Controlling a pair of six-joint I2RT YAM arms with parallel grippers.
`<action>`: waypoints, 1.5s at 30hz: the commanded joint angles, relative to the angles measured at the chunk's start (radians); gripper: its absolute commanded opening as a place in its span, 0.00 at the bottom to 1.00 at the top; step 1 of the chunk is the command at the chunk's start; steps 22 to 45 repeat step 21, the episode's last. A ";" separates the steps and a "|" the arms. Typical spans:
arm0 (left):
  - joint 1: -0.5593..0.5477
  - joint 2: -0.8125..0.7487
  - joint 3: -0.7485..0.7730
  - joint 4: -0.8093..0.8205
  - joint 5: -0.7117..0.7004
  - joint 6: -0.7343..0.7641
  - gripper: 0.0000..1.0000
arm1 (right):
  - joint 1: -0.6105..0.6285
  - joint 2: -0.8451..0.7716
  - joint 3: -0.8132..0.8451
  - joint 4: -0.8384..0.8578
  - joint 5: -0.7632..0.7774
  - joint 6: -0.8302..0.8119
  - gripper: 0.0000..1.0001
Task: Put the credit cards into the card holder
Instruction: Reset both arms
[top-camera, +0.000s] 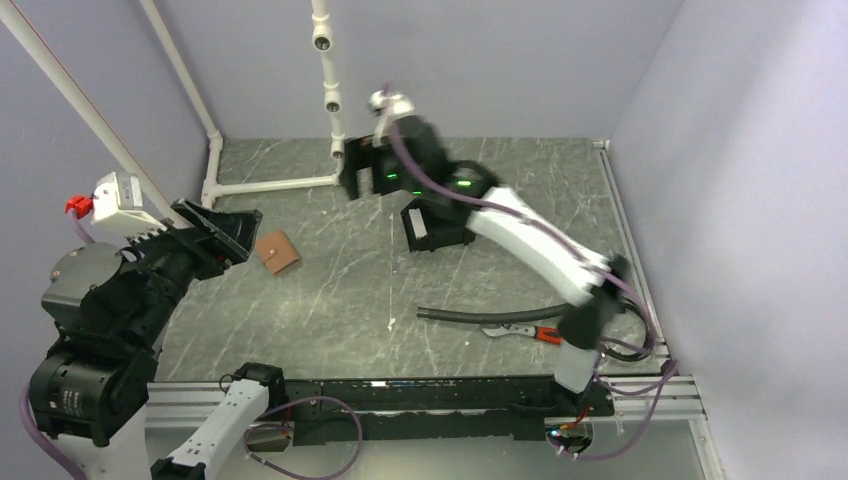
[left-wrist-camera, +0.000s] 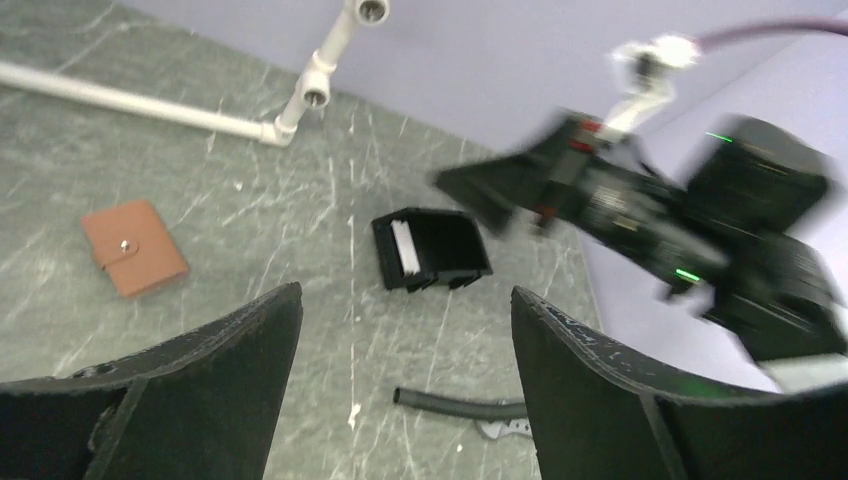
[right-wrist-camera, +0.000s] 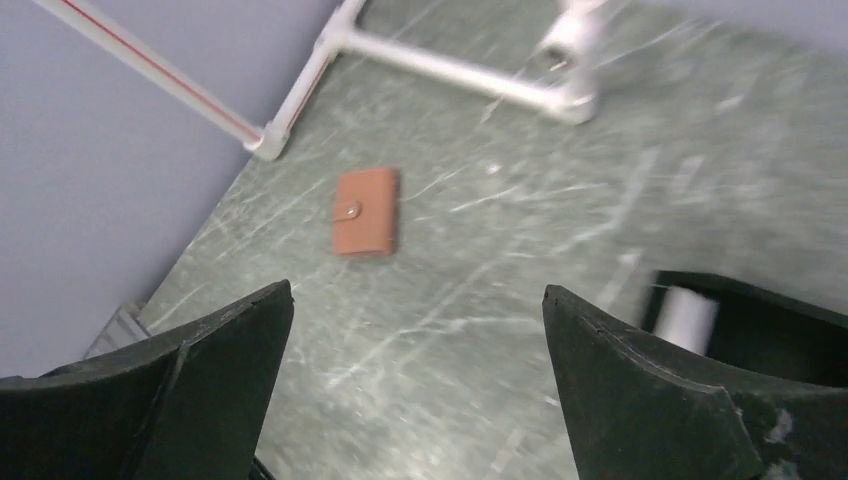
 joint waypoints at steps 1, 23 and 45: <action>0.002 -0.002 0.035 0.153 -0.011 0.071 0.83 | -0.013 -0.390 -0.214 -0.097 0.187 -0.181 0.99; 0.002 0.028 0.068 0.337 -0.094 0.213 0.90 | -0.016 -1.085 -0.584 0.104 0.599 -0.381 1.00; 0.002 0.028 0.068 0.337 -0.094 0.213 0.90 | -0.016 -1.085 -0.584 0.104 0.599 -0.381 1.00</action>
